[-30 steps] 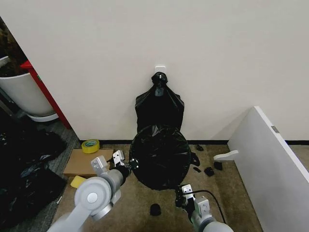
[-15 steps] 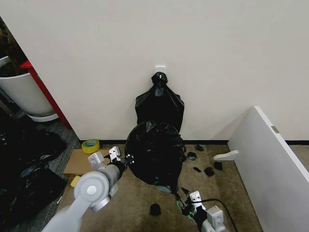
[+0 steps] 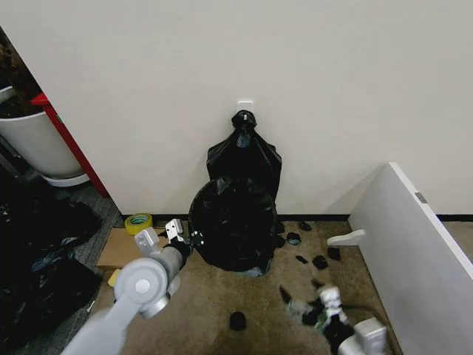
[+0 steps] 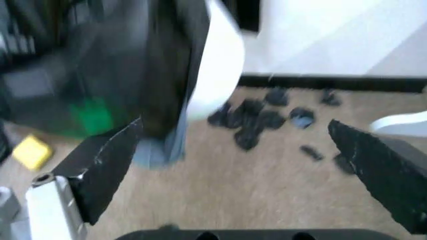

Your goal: Place the garbage bag over the trash bin.

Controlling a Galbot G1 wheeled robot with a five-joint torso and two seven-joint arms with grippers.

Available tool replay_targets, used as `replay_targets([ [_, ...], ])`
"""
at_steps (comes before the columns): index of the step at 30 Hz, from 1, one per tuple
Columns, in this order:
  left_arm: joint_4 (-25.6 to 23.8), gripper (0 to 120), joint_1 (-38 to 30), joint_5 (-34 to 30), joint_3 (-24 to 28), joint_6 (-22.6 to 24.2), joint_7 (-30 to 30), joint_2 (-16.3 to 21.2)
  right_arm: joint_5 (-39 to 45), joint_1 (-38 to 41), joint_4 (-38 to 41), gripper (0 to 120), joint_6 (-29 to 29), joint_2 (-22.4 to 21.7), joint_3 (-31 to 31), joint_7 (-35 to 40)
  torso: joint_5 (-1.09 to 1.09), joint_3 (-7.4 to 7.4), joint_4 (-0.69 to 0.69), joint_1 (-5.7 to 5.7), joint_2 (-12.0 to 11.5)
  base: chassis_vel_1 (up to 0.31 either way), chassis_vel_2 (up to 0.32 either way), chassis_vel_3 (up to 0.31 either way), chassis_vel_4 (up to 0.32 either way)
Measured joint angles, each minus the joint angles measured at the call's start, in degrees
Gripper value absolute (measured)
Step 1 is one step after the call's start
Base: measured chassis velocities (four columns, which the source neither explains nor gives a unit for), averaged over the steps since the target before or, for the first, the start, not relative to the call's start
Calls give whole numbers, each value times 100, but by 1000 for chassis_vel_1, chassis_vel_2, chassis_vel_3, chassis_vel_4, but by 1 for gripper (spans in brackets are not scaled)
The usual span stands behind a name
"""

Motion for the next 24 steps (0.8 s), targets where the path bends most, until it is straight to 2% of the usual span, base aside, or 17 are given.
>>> replay_targets([
  [2,7,0,28,121,10,-15,52,-11,109,5,85,99,-85,-8,6,198,-1,0,0,0,0,0,0,0,0],
  [5,29,0,135,679,60,-62,277,-42,472,79,157,88,-223,-29,2,476,3,0,0,0,0,0,0,0,0],
  [8,34,0,185,1105,132,-96,384,-76,352,139,158,75,-291,-109,4,243,1,0,-1,0,0,0,0,0,0],
  [10,37,0,195,1240,178,-110,419,-75,284,182,158,71,-300,-149,7,141,2,0,-2,0,0,0,0,0,0],
  [12,17,0,220,1689,455,-144,499,-60,227,401,156,63,-394,-349,19,-103,2,0,1,0,0,0,0,0,0],
  [16,-50,0,158,2011,962,-129,414,-43,247,724,141,47,-512,-817,-29,-642,2,0,1,0,0,0,0,0,0],
  [17,-50,0,158,2011,962,-129,414,-43,247,724,141,47,-512,-817,-29,-642,2,0,1,0,0,0,0,0,0],
  [19,51,0,15,2119,1228,-91,295,-91,237,816,135,36,-576,-946,-78,-801,2,0,0,0,0,0,0,0,0],
  [21,79,0,-18,2142,1279,-87,270,-110,231,836,134,35,-595,-966,-90,-821,2,0,0,0,-1,0,0,0,0],
  [22,263,0,-243,2321,1590,-69,165,-244,205,1014,127,25,-712,-1038,-195,-867,2,0,0,0,0,0,0,0,0],
  [24,339,0,-352,2358,1708,-63,124,-304,183,1074,126,22,-752,-1030,-237,-867,2,1,1,0,0,0,0,0,0],
])
